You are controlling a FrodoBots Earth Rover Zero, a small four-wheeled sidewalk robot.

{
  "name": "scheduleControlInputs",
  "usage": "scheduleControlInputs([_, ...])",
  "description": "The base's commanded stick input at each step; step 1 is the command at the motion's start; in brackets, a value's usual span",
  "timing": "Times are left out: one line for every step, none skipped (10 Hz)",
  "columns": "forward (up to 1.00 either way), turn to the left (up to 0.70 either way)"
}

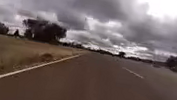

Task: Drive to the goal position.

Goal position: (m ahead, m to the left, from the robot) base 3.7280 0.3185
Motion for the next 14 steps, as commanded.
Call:
scheduleControlInputs([0.85, 0.04])
scheduleControlInputs([0.85, 0.04])
scheduleControlInputs([0.85, 0.04])
scheduleControlInputs([0.85, 0.04])
scheduleControlInputs([0.85, 0.04])
scheduleControlInputs([0.85, 0.04])
scheduleControlInputs([0.85, 0.04])
scheduleControlInputs([0.85, 0.04])
scheduleControlInputs([0.85, 0.04])
scheduleControlInputs([0.85, 0.04])
scheduleControlInputs([0.85, 0.04])
scheduleControlInputs([0.85, 0.04])
scheduleControlInputs([0.85, 0.04])
scheduleControlInputs([0.85, 0.04])
